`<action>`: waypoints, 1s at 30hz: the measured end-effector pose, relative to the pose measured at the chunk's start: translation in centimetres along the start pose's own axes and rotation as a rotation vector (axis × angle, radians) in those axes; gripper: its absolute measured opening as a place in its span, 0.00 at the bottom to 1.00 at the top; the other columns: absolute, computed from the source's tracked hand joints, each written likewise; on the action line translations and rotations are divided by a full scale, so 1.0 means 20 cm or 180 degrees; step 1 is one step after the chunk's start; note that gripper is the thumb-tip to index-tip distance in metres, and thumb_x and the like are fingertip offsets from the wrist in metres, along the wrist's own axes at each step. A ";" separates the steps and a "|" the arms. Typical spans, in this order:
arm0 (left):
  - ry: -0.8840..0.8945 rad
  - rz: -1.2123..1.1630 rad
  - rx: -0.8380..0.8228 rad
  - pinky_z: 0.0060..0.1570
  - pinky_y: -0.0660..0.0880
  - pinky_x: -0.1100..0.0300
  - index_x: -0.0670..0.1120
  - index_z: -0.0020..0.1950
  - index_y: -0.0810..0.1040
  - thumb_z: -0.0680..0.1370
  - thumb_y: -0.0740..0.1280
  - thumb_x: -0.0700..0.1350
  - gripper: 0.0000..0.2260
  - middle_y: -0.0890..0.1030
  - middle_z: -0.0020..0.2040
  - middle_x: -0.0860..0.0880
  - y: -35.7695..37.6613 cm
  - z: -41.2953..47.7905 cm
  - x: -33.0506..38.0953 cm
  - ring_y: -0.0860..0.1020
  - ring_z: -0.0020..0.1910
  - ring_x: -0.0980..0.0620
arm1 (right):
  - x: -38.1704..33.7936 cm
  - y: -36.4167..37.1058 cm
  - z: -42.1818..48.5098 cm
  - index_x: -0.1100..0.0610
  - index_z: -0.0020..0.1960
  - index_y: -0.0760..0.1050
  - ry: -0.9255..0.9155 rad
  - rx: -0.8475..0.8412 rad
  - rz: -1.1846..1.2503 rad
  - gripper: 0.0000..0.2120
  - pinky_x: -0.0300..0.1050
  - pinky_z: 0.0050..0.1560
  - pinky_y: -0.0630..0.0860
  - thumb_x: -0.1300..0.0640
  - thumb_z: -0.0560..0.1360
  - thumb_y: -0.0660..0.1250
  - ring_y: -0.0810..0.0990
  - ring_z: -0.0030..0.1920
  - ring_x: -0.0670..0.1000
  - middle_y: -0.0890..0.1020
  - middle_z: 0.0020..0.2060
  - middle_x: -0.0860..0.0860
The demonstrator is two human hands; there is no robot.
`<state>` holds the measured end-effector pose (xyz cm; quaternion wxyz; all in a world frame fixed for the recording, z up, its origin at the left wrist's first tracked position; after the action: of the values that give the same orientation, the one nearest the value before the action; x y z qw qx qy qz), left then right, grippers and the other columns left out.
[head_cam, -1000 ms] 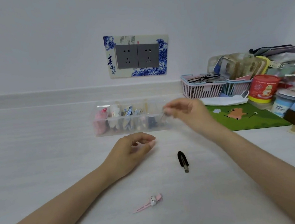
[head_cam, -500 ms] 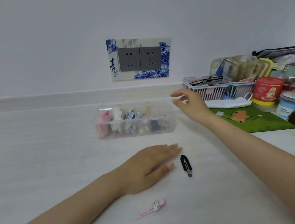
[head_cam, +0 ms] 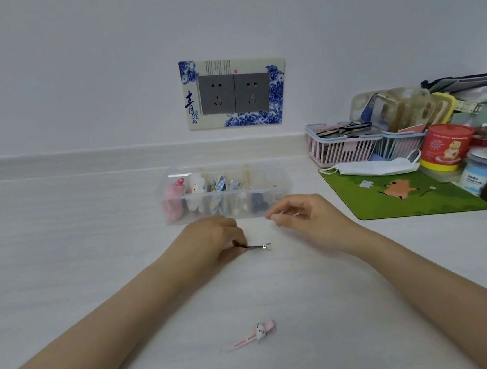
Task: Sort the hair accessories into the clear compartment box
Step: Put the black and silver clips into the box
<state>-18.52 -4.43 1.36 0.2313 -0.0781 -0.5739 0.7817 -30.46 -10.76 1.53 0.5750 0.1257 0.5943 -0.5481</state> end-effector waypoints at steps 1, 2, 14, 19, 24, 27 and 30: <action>-0.0121 -0.0199 0.0137 0.46 0.72 0.58 0.50 0.50 0.81 0.77 0.65 0.48 0.07 0.82 0.47 0.52 -0.01 -0.01 -0.03 0.77 0.48 0.53 | 0.01 0.02 -0.01 0.51 0.45 0.81 0.0027 -0.0075 0.0050 0.03 0.31 0.45 0.71 0.56 0.74 0.68 0.77 0.43 0.44 0.83 0.41 0.45; -0.0270 -0.0476 0.0243 0.45 0.73 0.60 0.51 0.48 0.82 0.76 0.67 0.49 0.06 0.82 0.45 0.54 -0.01 -0.02 -0.06 0.77 0.45 0.56 | 0.01 0.05 -0.02 0.51 0.47 0.81 0.0048 -0.0166 0.0111 0.04 0.30 0.46 0.71 0.55 0.74 0.68 0.78 0.44 0.44 0.84 0.43 0.46; -0.0987 -0.2259 0.0507 0.32 0.67 0.72 0.54 0.44 0.82 0.76 0.67 0.50 0.05 0.83 0.34 0.55 0.08 -0.05 -0.18 0.72 0.29 0.62 | -0.13 -0.18 0.12 0.54 0.47 0.76 -0.0202 0.0786 0.0434 0.07 0.33 0.44 0.73 0.62 0.72 0.71 0.78 0.34 0.40 0.82 0.33 0.48; -0.0989 -0.2246 0.0381 0.37 0.71 0.68 0.53 0.45 0.82 0.77 0.65 0.52 0.07 0.84 0.37 0.54 0.07 -0.04 -0.18 0.76 0.35 0.59 | -0.11 -0.45 0.32 0.63 0.49 0.77 -0.0121 0.1478 -0.0105 0.07 0.30 0.38 0.69 0.60 0.74 0.69 0.76 0.35 0.42 0.81 0.34 0.52; -0.0851 -0.2224 0.0003 0.35 0.68 0.69 0.52 0.44 0.82 0.75 0.67 0.53 0.07 0.83 0.37 0.51 0.06 -0.06 -0.13 0.73 0.32 0.60 | 0.05 -0.34 0.38 0.60 0.49 0.77 0.0276 0.1163 -0.0555 0.08 0.37 0.42 0.70 0.56 0.74 0.68 0.80 0.44 0.49 0.84 0.44 0.54; -0.0649 -0.2029 -0.0628 0.34 0.68 0.72 0.55 0.41 0.81 0.71 0.70 0.58 0.08 0.80 0.33 0.61 0.06 -0.09 -0.05 0.72 0.30 0.64 | 0.03 -0.36 0.31 0.57 0.48 0.77 0.0033 0.1244 -0.0828 0.05 0.30 0.43 0.67 0.57 0.75 0.67 0.79 0.49 0.49 0.81 0.45 0.49; -0.0334 -0.1786 -0.1487 0.41 0.71 0.69 0.60 0.45 0.79 0.63 0.71 0.67 0.16 0.79 0.42 0.63 0.11 -0.16 0.06 0.74 0.39 0.63 | -0.02 -0.32 0.19 0.56 0.47 0.77 -0.0293 0.1220 -0.0718 0.02 0.22 0.44 0.66 0.58 0.74 0.67 0.78 0.47 0.46 0.80 0.42 0.43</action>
<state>-18.99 -1.64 -1.51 0.3828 0.0718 -0.7471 0.5386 -33.27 -15.92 6.09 0.5022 0.1401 0.4627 -0.7170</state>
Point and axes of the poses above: each hand's wrist, its own z-axis towards the middle knuckle, its own y-axis out of the palm, x = y × z, the point moved 10 cm from there along z, towards the middle knuckle
